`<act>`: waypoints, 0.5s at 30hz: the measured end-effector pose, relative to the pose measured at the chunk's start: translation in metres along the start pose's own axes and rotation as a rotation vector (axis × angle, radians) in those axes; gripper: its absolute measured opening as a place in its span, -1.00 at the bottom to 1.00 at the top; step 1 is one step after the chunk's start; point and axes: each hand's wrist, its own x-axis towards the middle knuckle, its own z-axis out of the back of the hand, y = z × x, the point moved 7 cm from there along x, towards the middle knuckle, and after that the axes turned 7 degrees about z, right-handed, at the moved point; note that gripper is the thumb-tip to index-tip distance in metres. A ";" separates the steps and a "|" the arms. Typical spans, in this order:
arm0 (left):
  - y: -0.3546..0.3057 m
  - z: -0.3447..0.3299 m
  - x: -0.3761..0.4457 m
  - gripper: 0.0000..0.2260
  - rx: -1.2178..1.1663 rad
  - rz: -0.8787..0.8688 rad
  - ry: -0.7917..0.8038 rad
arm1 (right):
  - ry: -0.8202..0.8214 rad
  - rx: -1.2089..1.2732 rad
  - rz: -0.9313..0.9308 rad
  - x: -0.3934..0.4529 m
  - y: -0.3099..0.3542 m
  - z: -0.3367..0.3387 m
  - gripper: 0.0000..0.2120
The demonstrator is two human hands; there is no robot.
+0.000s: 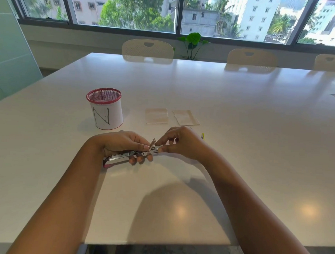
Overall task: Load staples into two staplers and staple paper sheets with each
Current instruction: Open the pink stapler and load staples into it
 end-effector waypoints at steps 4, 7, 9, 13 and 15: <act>-0.001 -0.002 -0.001 -0.52 -0.015 -0.001 0.019 | 0.011 0.091 -0.029 0.003 -0.007 -0.004 -0.82; -0.003 -0.003 -0.002 -0.55 -0.011 -0.001 0.014 | 0.016 0.092 -0.023 0.004 -0.009 -0.006 -0.83; -0.003 -0.003 -0.002 -0.53 -0.018 -0.005 0.016 | 0.021 0.082 -0.006 0.004 -0.008 -0.007 -0.83; -0.003 -0.003 -0.002 -0.57 -0.030 0.010 0.002 | 0.023 0.045 0.029 0.003 -0.004 -0.006 -0.81; -0.003 -0.002 -0.002 -0.58 -0.036 0.019 -0.021 | 0.027 0.018 0.031 0.003 -0.002 -0.005 -0.79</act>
